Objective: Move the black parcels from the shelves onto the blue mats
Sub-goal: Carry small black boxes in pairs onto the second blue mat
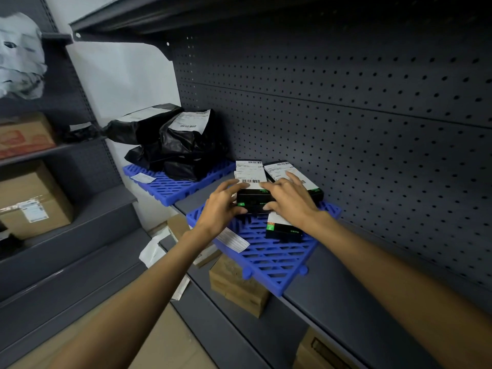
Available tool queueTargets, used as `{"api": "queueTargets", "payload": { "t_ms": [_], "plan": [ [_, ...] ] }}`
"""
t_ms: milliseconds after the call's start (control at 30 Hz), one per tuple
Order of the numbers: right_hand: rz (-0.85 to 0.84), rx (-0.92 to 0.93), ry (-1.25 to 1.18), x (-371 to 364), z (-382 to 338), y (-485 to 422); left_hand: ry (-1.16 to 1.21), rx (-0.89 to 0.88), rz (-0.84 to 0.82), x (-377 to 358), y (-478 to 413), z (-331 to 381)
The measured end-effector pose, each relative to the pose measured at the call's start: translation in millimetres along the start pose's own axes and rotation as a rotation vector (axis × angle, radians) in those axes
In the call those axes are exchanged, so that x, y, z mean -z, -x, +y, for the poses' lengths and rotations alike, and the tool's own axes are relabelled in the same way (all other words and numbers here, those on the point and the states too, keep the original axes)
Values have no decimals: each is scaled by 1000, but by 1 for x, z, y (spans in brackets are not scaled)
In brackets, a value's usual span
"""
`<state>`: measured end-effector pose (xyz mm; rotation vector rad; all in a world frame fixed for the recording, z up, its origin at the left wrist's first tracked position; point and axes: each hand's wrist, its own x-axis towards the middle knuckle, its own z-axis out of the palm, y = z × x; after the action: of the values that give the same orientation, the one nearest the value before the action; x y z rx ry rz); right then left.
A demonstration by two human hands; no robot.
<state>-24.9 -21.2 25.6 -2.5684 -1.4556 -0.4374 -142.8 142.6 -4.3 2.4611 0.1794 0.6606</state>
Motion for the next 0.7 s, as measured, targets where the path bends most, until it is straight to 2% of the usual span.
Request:
{"api": "queueTargets", "payload": {
  "t_ms": [267, 700],
  "plan": [
    [58, -171, 38, -8, -31, -8, 121, -83, -40, 18, -12, -31],
    [113, -440, 91, -19, -82, -13, 278, -221, -268, 30, -44, -83]
  ]
}}
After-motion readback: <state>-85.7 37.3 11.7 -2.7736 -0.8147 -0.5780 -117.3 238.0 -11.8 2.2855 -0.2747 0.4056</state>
